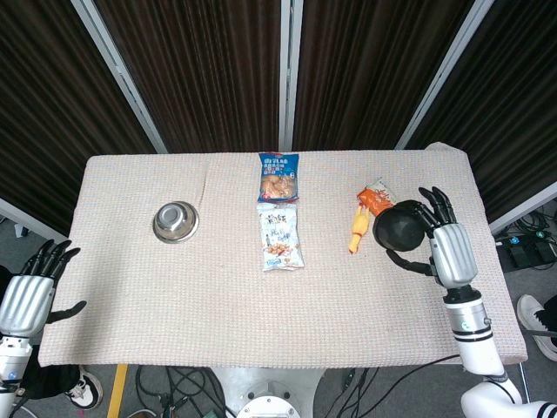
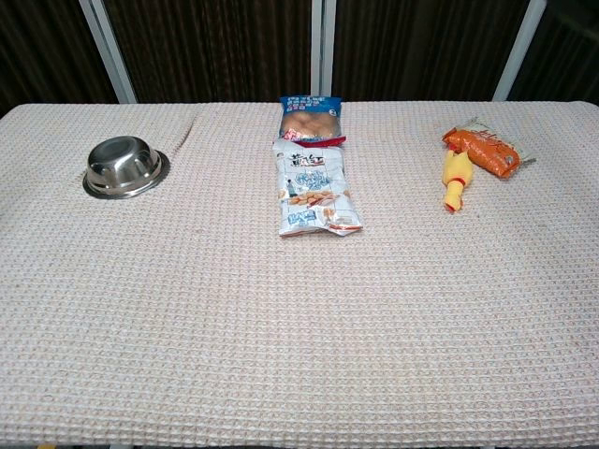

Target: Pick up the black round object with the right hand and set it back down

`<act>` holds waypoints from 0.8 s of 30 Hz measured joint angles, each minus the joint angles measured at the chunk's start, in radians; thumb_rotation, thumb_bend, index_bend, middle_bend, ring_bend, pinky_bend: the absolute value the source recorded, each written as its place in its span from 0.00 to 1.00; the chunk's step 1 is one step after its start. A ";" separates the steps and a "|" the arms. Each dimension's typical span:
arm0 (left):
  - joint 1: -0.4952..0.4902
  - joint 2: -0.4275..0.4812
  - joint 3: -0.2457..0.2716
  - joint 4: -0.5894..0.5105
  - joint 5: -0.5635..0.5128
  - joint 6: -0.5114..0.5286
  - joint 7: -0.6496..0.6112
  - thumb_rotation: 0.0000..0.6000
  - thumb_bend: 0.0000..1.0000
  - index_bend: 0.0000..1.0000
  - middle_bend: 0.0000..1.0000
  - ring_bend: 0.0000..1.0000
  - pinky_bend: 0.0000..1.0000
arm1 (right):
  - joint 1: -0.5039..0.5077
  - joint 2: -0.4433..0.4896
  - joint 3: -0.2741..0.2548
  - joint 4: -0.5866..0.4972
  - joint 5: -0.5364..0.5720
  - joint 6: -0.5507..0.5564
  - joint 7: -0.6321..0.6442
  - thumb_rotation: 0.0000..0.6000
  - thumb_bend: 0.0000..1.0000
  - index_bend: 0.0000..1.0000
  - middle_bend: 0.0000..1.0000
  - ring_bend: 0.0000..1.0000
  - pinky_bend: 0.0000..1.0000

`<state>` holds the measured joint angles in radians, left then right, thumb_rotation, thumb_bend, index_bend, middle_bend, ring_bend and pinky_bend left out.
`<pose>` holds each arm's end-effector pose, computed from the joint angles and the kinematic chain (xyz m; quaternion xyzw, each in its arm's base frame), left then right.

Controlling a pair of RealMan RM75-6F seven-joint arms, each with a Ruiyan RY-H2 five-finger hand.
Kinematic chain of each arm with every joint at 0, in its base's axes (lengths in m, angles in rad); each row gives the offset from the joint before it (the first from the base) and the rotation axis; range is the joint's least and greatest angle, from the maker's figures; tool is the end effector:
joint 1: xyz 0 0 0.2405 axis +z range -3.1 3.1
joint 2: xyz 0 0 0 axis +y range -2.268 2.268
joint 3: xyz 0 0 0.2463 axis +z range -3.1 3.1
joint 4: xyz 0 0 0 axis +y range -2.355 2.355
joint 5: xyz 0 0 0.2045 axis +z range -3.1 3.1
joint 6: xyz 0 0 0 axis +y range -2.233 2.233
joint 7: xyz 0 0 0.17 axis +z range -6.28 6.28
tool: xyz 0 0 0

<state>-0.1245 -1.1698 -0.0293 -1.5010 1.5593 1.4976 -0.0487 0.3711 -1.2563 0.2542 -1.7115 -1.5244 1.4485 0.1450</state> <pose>-0.3006 0.2148 0.1488 -0.6208 -0.3622 -0.4044 0.5656 -0.1679 -0.3008 0.1434 0.5512 -0.3629 0.6178 0.4275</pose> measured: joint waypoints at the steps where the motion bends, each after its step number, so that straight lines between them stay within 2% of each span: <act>1: 0.000 0.000 0.000 0.000 0.001 0.000 -0.001 1.00 0.06 0.14 0.08 0.00 0.18 | -0.002 -0.002 -0.003 0.006 -0.017 0.028 0.005 1.00 0.15 0.36 0.47 0.09 0.00; 3: 0.000 -0.001 0.002 0.001 0.002 0.000 -0.002 1.00 0.06 0.14 0.08 0.00 0.18 | -0.001 -0.007 -0.010 0.024 -0.012 0.039 0.007 1.00 0.15 0.36 0.47 0.09 0.00; 6: 0.000 -0.002 0.004 0.001 0.002 -0.002 -0.001 1.00 0.06 0.14 0.08 0.00 0.18 | 0.008 -0.026 -0.028 0.074 0.057 -0.022 0.001 1.00 0.16 0.36 0.47 0.09 0.00; 13: 0.001 -0.005 0.007 0.006 0.002 -0.005 -0.005 1.00 0.06 0.14 0.08 0.00 0.18 | 0.037 -0.080 -0.078 0.204 0.244 -0.400 -0.071 1.00 0.16 0.36 0.47 0.09 0.00; 15: 0.000 -0.007 0.007 0.008 0.004 -0.004 -0.006 1.00 0.06 0.14 0.08 0.00 0.18 | 0.042 -0.083 -0.083 0.212 0.265 -0.449 -0.090 1.00 0.16 0.36 0.47 0.09 0.00; 24: -0.001 -0.001 0.004 0.006 0.000 -0.004 -0.005 1.00 0.06 0.14 0.08 0.00 0.18 | 0.087 -0.108 -0.087 0.202 0.331 -0.440 -0.155 1.00 0.16 0.36 0.47 0.09 0.00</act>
<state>-0.1256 -1.1711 -0.0253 -1.4946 1.5595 1.4935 -0.0539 0.4582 -1.3647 0.1669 -1.5094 -1.1933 1.0089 -0.0098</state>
